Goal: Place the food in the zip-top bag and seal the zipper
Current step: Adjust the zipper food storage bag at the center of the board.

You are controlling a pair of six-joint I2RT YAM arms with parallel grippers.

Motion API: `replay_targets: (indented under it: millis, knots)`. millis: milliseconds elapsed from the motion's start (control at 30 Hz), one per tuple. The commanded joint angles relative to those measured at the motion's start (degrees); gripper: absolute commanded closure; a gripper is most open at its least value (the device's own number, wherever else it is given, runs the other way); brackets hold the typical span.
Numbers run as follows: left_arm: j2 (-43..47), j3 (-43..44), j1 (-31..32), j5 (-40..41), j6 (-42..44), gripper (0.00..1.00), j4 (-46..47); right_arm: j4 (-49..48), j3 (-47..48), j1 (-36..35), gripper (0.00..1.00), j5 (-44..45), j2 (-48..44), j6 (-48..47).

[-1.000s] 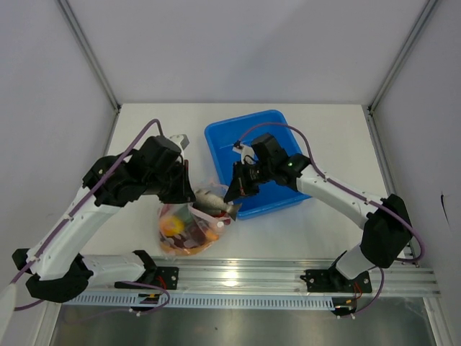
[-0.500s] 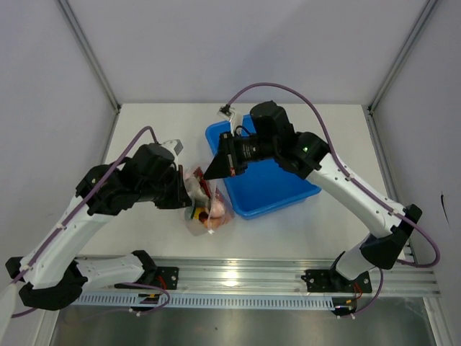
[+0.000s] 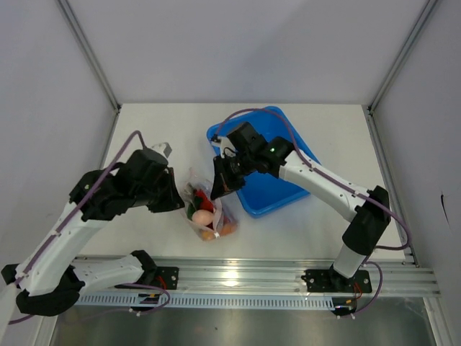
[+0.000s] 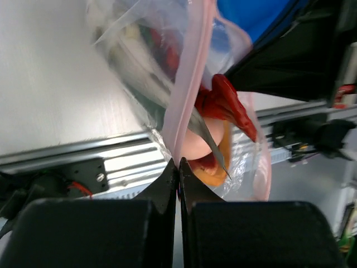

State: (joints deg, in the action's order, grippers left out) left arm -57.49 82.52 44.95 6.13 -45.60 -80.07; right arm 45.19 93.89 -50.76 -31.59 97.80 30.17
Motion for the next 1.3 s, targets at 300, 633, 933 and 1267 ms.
replay_targets:
  millis: [300, 633, 933, 1267]
  knots:
    - [2.9, -4.8, -1.7, -2.1, -4.5, 0.99, -4.0, -3.3, 4.0, 0.6, 1.0, 0.8, -4.7, 0.1]
    - [2.7, 10.7, -2.8, 3.9, -2.4, 0.99, -8.1, 2.1, 15.7, -0.3, 1.0, 2.8, -2.9, -2.1]
    - [4.5, 3.5, -2.9, -0.9, -5.6, 0.99, -2.8, 2.5, 15.9, -0.2, 1.0, 2.5, -3.6, -0.7]
    - [3.4, 1.0, -4.4, -1.8, -2.8, 1.0, -0.7, 2.8, 18.1, 0.8, 1.0, 2.9, -1.7, -1.9]
